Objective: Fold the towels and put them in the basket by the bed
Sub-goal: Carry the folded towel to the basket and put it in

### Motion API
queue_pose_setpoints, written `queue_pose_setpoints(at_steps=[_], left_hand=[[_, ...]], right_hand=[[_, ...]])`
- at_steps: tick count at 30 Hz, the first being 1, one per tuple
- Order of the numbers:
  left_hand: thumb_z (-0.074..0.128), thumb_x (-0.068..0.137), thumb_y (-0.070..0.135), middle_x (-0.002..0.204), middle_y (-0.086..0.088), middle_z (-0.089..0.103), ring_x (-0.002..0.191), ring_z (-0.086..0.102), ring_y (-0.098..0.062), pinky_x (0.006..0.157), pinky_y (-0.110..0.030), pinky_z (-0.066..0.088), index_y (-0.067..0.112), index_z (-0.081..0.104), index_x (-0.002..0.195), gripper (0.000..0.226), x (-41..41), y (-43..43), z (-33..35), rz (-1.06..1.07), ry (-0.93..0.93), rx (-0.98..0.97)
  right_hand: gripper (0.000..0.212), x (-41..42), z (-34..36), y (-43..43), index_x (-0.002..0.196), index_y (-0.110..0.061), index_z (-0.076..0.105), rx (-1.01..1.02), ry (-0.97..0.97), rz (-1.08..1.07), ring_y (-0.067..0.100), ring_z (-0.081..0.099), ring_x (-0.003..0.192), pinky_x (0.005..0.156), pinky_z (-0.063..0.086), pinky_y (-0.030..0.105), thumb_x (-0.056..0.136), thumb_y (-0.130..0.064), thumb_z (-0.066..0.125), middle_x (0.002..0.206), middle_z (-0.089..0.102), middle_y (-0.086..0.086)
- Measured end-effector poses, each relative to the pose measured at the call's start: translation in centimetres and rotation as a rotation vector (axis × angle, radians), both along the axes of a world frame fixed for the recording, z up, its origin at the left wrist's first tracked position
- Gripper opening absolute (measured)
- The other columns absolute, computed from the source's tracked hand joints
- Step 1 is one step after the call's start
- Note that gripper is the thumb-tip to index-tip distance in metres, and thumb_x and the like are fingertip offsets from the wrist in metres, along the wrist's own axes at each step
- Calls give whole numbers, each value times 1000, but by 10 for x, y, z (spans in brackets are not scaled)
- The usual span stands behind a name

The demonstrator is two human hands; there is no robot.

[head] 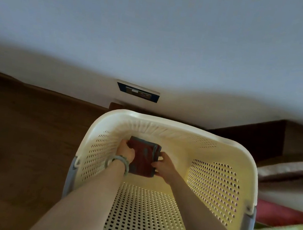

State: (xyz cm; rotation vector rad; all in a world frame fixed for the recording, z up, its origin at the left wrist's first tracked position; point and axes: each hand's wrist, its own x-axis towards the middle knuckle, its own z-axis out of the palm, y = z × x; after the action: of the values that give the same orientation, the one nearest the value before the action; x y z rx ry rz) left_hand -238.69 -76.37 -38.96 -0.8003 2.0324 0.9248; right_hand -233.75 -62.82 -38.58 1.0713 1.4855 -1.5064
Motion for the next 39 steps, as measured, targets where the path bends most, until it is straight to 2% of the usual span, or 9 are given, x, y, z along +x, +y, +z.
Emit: queue_pose_setpoints(at_steps=[4, 9, 13, 16, 19, 24, 29, 34, 39], left_hand=[[38, 91, -1, 119, -17, 58, 102, 56, -32, 79, -30, 37, 4, 45, 127, 37, 4, -2, -3, -4, 43, -39], [40, 89, -3, 126, -15, 56, 108, 57, -34, 87, -35, 44, 15, 32, 141, 57, 9, -8, -8, -32, 55, -50], [42, 88, -1, 124, -19, 56, 104, 59, -36, 89, -43, 50, 9, 33, 137, 51, 10, -7, -6, -29, -8, -109], [53, 84, 2, 135, -19, 45, 115, 52, -35, 96, -47, 47, 10, 25, 140, 64, 19, -7, 1, -172, 58, -154], [59, 85, 14, 157, -13, 10, 142, 19, -31, 113, -45, 27, 19, 6, 149, 84, 32, -7, 9, -587, 181, -213], [44, 95, 30, 157, -9, -19, 145, -9, -31, 117, -47, 1, 26, -13, 149, 79, 45, -10, 6, -1165, -135, -270], [47, 94, 26, 158, -9, -13, 145, -4, -29, 117, -46, 9, 24, -12, 149, 81, 40, -13, 17, -1197, -145, -277], [54, 89, 32, 155, -10, 17, 137, 26, -31, 112, -44, 27, 20, -1, 150, 83, 17, 0, 78, -1288, 0, -167], [58, 88, 22, 154, -6, 23, 134, 35, -28, 106, -43, 37, 25, 4, 150, 82, -7, 5, 177, -1278, 274, -23]], right_hand=[[37, 1, -10, -6, 108, -10, 43, -42, -10, -4, 31, 55, 92, 76, 52, 41, 80, 14, 45, 98, 54, 17], [40, 3, -16, -11, 111, -11, 45, -63, 2, 50, 29, 56, 91, 89, 49, 48, 80, 15, 46, 105, 53, 17], [53, 4, -15, -8, 129, -7, 42, 0, 41, 126, 28, 57, 91, 81, 50, 42, 80, 9, 52, 106, 57, 15], [80, 12, -13, -3, 146, -17, 17, 325, 226, 600, 32, 47, 115, 87, 45, 40, 80, -11, 63, 131, 42, 15], [92, 24, -18, 5, 148, -20, 16, 731, 622, 1291, 35, 30, 137, 107, 33, 47, 74, -25, 71, 151, 26, 17], [86, 35, -26, 17, 149, -25, -3, 738, 641, 1758, 33, -6, 145, 114, -6, 49, 87, -23, 57, 157, -10, 16], [88, 27, 4, 13, 149, -28, -5, 593, 523, 1679, 31, -5, 145, 117, 6, 46, 86, -15, 55, 158, -12, 12], [85, 13, 83, 22, 150, -30, 4, 442, 456, 1364, 27, 15, 143, 108, 32, 39, 84, -15, 56, 159, 3, 7], [82, 5, 183, 34, 149, -30, 11, 437, 578, 1088, 22, 19, 142, 114, 22, 37, 84, -20, 60, 156, 18, 3]])
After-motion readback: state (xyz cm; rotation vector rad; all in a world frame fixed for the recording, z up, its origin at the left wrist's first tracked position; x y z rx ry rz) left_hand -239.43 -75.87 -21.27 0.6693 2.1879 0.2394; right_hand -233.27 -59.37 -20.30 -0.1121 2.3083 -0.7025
